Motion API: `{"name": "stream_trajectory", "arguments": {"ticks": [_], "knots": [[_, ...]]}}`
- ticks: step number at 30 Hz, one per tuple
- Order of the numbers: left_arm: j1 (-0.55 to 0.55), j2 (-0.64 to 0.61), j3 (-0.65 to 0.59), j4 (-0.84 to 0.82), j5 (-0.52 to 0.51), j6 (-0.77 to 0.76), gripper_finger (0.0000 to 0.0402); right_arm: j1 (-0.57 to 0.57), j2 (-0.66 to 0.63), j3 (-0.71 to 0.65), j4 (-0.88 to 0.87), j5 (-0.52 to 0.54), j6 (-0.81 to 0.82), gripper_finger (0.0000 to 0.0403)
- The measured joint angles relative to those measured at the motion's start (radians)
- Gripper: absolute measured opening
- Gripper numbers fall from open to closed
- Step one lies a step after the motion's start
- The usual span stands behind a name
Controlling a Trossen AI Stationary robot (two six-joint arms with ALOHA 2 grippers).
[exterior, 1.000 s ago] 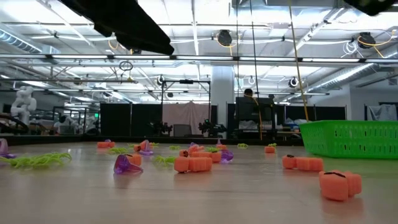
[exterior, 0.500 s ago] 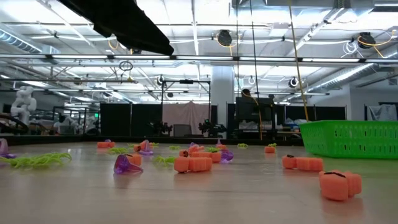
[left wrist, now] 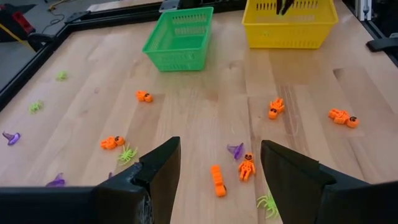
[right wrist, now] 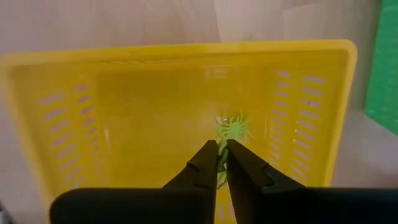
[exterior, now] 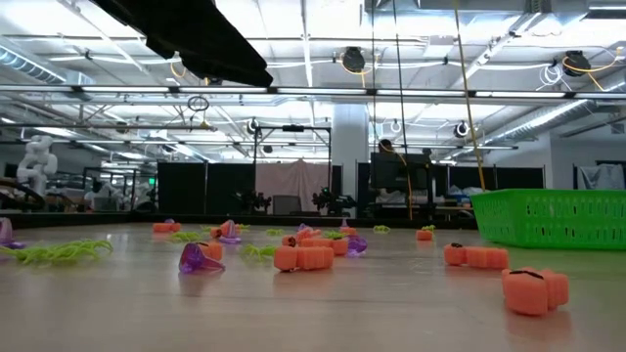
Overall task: Sort Halloween decoration
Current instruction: Put the green spider toy into the yellow bin, then put the orange skeleton toy into the green bin
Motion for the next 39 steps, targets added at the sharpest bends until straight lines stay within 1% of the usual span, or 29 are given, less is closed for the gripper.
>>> {"name": "stream_trajectory", "arguments": {"ticks": [8, 17, 21, 25, 28, 32, 34, 39], "knots": [[0.0, 0.0, 0.0, 0.0, 0.001, 0.0, 0.0223, 0.0, 0.049, 0.0, -0.053, 0.0, 0.028, 0.0038], [0.0, 0.0, 0.0, 0.0, 0.012, -0.026, 0.0223, 0.0, 0.043, 0.0, -0.061, 0.005, 0.056, 0.0085], [0.0, 0.0, 0.0, 0.0, 0.013, -0.026, 0.0223, 0.0, 0.025, 0.019, -0.064, 0.005, 0.053, 0.0097], [0.0, 0.0, 0.0, 0.0, 0.013, -0.027, 0.0223, 0.0, -0.028, 0.068, -0.062, 0.015, 0.073, 0.01], [0.0, 0.0, 0.0, 0.0, 0.013, -0.027, 0.0223, 0.001, -0.07, 0.107, -0.06, 0.076, 0.085, 0.01], [0.0, 0.0, 0.0, 0.001, 0.013, -0.027, 0.0223, 0.006, -0.11, 0.135, -0.04, 0.214, 0.074, 0.01], [0.0, 0.0, 0.0, 0.001, 0.013, -0.028, 0.0223, 0.006, -0.121, 0.137, -0.027, 0.265, 0.064, 0.01], [0.0, 0.0, 0.0, 0.001, 0.013, -0.05, 0.0223, 0.003, -0.123, 0.137, -0.019, 0.348, 0.033, 0.01]]}}
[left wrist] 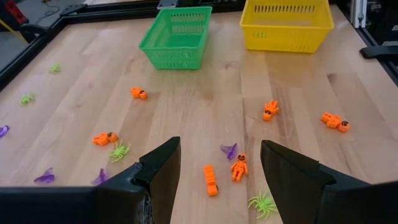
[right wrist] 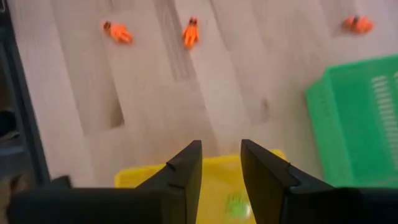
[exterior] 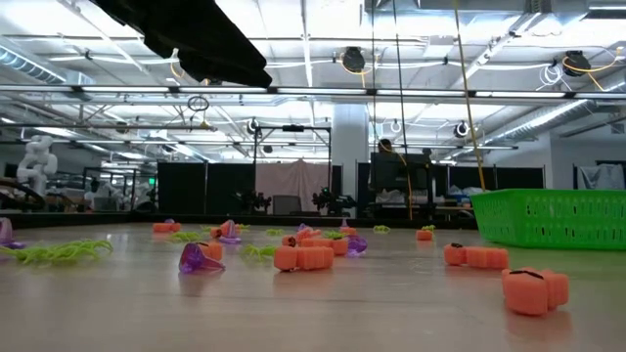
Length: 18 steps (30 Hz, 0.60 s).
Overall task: Sort Halloween decoration
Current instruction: Put the orange skeleton toy into the green bin
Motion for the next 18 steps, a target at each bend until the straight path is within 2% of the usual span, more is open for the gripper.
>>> {"name": "stream_trajectory", "arguments": {"ticks": [5, 12, 18], "knots": [[0.0, 0.0, 0.0, 0.0, 0.0, -0.001, 0.0223, -0.011, 0.0, 0.0, 0.044, 0.111, -0.019, 0.01], [0.0, 0.0, 0.0, 0.0, 0.0, -0.001, 0.0223, -0.013, 0.0, 0.0, 0.176, 0.328, -0.152, 0.01], [0.0, 0.0, 0.0, 0.0, 0.0, -0.003, 0.0223, -0.052, 0.01, 0.0, 0.338, 0.375, -0.28, 0.01]]}}
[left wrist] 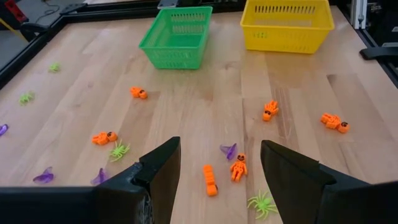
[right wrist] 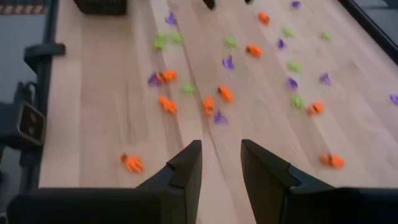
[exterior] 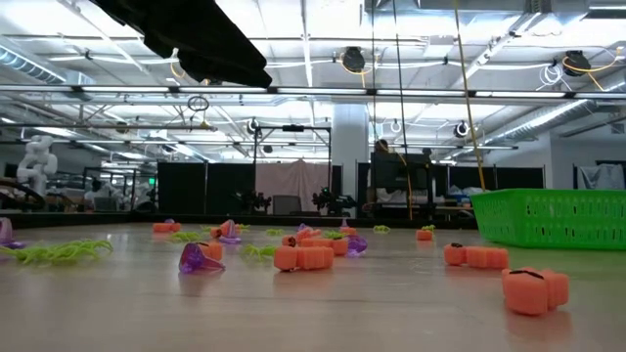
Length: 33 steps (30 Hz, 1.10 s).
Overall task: Sort Halloween decoration
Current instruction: Put the orange skeleton toy into the green bin
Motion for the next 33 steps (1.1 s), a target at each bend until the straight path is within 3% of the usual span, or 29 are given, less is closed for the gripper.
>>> {"name": "stream_trajectory", "arguments": {"ticks": [7, 17, 25, 33], "knots": [[0.0, 0.0, 0.0, -0.002, 0.0, -0.024, 0.0223, -0.049, 0.089, 0.0, 0.182, -0.012, -0.146, 0.01], [0.0, 0.0, 0.0, -0.002, 0.0, -0.027, 0.0223, -0.104, 0.229, 0.0, 0.362, -0.017, -0.156, 0.01], [0.0, 0.0, 0.0, -0.013, 0.0, -0.029, 0.0223, -0.189, 0.334, 0.0, 0.539, -0.258, -0.272, 0.01], [-0.005, 0.001, 0.0, -0.128, -0.002, -0.07, 0.0223, -0.293, 0.407, -0.001, 0.678, -0.407, -0.423, 0.0109]]}}
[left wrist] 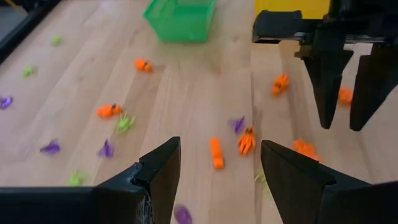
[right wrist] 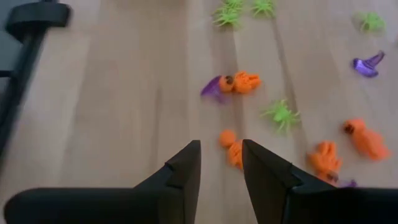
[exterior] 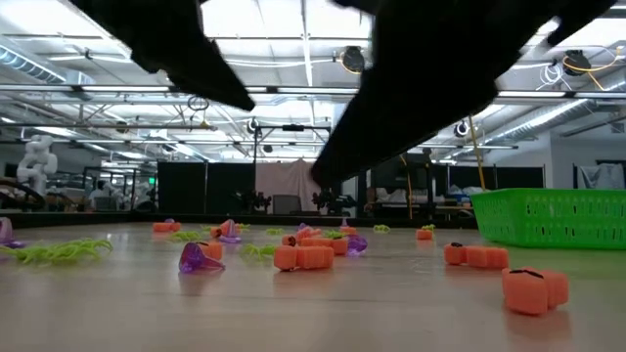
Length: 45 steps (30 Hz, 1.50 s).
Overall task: Sort Halloween decoration
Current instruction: Put the orange skeleton toy into the green bin
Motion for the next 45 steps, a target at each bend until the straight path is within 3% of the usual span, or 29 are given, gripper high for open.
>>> {"name": "stream_trajectory", "arguments": {"ticks": [7, 13, 24, 45], "knots": [[-0.014, 0.0, 0.0, -0.089, -0.01, -0.027, 0.0223, -0.049, 0.023, 0.0, 0.023, -0.119, -0.084, 0.0151], [-0.015, 0.0, 0.0, -0.096, -0.011, -0.028, 0.0223, -0.059, 0.067, 0.0, 0.068, -0.132, -0.18, 0.0173], [-0.034, 0.0, 0.0, -0.171, -0.021, -0.105, 0.0223, -0.066, 0.075, -0.016, 0.084, -0.184, -0.256, 0.0173], [-0.041, 0.0, 0.0, -0.158, -0.025, -0.113, 0.0223, -0.073, 0.05, -0.018, 0.042, -0.209, -0.222, 0.0173]]}}
